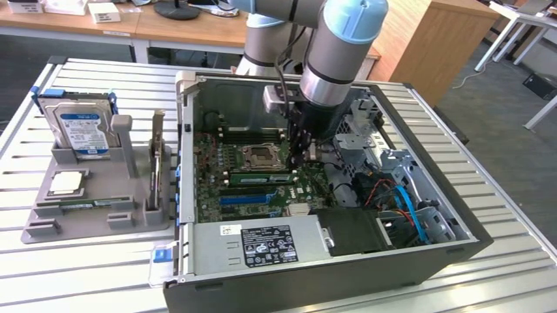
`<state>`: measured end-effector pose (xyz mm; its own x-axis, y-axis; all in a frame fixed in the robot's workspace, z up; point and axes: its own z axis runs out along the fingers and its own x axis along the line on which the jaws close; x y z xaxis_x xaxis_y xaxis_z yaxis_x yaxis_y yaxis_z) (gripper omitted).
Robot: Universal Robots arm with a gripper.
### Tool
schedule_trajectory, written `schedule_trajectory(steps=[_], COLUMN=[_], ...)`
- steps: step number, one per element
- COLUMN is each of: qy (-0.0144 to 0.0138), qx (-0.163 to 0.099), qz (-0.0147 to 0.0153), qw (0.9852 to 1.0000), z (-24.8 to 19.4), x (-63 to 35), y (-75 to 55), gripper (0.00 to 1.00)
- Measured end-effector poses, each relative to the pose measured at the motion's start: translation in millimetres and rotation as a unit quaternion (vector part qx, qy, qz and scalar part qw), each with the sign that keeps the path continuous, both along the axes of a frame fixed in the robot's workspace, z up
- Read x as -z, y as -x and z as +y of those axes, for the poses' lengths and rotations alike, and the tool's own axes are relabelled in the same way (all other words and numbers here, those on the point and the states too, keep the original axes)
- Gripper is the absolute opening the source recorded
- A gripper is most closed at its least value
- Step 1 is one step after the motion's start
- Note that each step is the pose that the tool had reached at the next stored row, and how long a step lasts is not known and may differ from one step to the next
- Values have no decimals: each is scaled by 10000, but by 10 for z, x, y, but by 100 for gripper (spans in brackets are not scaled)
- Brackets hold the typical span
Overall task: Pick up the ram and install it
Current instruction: 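Press down the ram until it locks into place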
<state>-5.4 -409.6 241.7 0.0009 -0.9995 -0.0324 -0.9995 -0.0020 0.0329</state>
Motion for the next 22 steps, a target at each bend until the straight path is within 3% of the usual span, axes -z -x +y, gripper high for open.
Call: schedule_trajectory(steps=[12,22], qy=[0,0], qx=[6,15], qz=[-25,-28], qw=[10000,10000], z=[0,0], x=[0,0], y=[293,573], gripper=[11,11])
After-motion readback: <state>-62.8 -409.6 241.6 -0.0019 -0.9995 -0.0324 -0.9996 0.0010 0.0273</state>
